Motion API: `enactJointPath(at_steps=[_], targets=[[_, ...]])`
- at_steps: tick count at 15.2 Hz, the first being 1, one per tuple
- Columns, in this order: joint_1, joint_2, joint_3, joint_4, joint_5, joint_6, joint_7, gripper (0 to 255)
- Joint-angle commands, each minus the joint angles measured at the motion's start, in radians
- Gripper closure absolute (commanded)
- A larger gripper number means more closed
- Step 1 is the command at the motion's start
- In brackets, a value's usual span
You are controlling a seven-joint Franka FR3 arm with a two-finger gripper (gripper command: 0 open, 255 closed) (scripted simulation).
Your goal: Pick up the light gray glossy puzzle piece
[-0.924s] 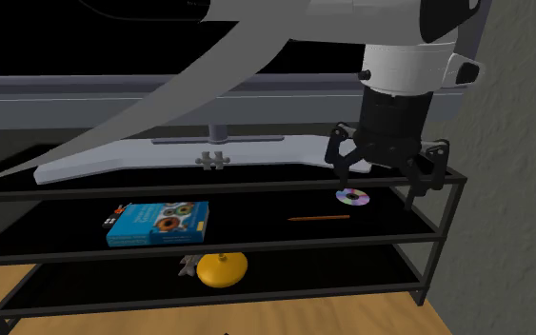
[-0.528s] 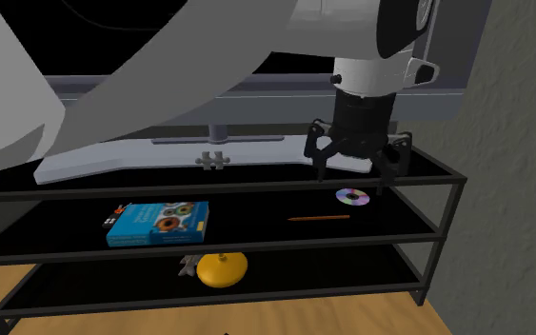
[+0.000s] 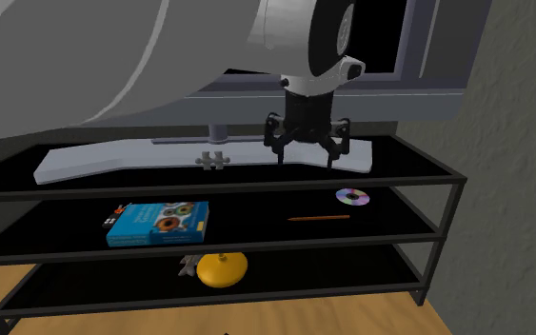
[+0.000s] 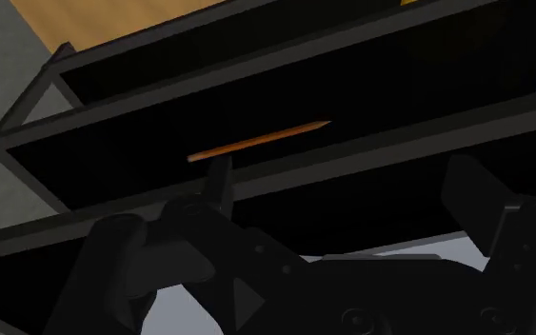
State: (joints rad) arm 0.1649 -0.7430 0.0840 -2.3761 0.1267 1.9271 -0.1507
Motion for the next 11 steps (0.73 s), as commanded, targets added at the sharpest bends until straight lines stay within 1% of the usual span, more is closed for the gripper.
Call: enactJointPath(at_steps=[1, 11], targets=[[0.028, 0.018, 0.027, 0.000, 0.017, 0.052, -0.008, 0], [0.151, 0.124, 0.163, 0.027, 0.067, 0.295, -0.048, 0]])
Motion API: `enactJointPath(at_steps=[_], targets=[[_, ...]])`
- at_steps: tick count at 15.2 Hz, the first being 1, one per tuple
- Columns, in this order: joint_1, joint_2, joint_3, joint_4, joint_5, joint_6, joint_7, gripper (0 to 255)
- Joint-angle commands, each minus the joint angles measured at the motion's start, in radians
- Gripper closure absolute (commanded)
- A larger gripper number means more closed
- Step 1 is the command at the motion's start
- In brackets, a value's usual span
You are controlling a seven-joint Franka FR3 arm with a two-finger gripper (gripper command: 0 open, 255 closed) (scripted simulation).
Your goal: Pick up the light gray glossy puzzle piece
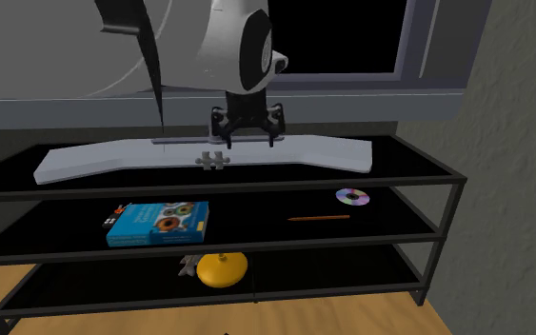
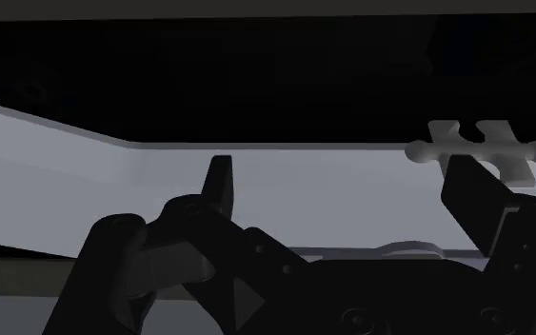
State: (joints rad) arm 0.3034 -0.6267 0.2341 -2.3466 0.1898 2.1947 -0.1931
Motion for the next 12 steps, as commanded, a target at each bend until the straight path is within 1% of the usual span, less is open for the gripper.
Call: enactJointPath(at_steps=[1, 7, 8, 12], targets=[[0.023, 0.019, 0.028, 0.002, 0.007, 0.051, -0.010, 0], [0.080, 0.091, 0.116, 0.034, 0.006, 0.187, -0.030, 0], [0.083, 0.096, 0.122, 0.037, 0.005, 0.197, -0.031, 0], [0.088, 0.101, 0.128, -0.014, 0.010, 0.251, -0.032, 0]])
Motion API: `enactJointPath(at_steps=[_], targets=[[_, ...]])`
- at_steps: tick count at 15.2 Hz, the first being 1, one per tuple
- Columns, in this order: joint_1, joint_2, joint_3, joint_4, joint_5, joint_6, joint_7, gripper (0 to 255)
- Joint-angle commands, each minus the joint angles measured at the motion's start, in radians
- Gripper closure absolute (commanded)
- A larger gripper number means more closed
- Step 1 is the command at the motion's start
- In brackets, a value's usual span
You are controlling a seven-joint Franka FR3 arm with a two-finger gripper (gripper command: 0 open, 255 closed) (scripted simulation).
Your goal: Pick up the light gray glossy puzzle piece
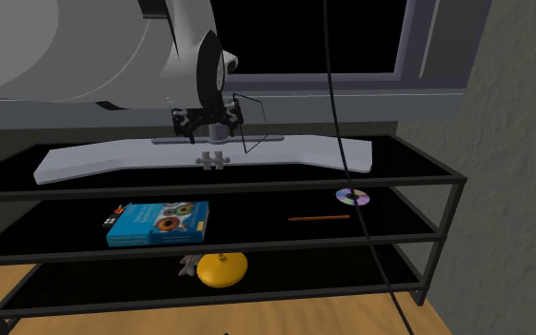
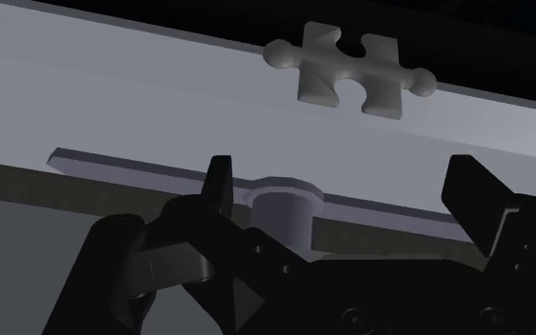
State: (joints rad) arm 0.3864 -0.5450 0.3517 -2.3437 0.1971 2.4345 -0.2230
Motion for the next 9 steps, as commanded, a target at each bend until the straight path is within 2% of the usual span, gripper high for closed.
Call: enactJointPath(at_steps=[1, 5, 6, 9], targets=[[0.007, 0.021, 0.012, -0.029, 0.004, 0.025, -0.002, 0], [0.009, 0.027, 0.016, -0.059, 0.007, 0.061, -0.002, 0], [0.010, 0.024, 0.014, -0.062, 0.008, 0.062, -0.005, 255], [0.009, 0.027, 0.015, -0.061, 0.007, 0.063, -0.005, 255]])
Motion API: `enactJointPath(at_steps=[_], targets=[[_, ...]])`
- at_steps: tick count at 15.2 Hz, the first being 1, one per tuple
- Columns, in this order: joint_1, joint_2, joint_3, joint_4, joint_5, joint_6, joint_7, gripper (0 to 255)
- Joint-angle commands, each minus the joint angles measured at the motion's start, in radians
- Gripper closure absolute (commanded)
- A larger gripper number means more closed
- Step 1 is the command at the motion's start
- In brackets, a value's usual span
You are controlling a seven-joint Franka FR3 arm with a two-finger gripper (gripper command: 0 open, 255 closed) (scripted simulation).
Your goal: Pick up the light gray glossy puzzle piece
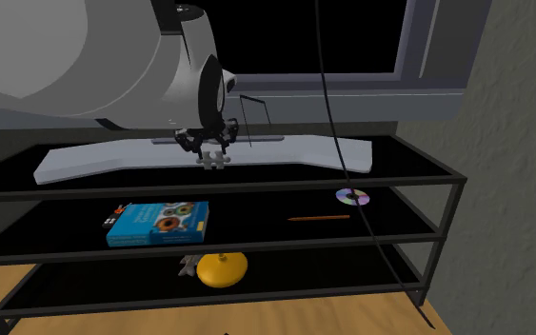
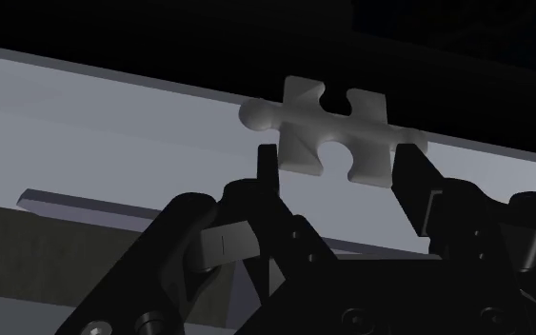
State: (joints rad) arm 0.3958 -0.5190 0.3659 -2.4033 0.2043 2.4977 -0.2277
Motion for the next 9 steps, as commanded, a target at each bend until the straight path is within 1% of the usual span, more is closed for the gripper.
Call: enactJointPath(at_steps=[1, 6, 9], targets=[[0.000, 0.001, 0.000, -0.001, 0.000, 0.000, 0.000, 255], [0.000, 0.001, 0.002, 0.001, 0.000, -0.002, 0.002, 255], [-0.002, -0.005, -0.004, 0.036, -0.004, -0.044, 0.003, 255]])
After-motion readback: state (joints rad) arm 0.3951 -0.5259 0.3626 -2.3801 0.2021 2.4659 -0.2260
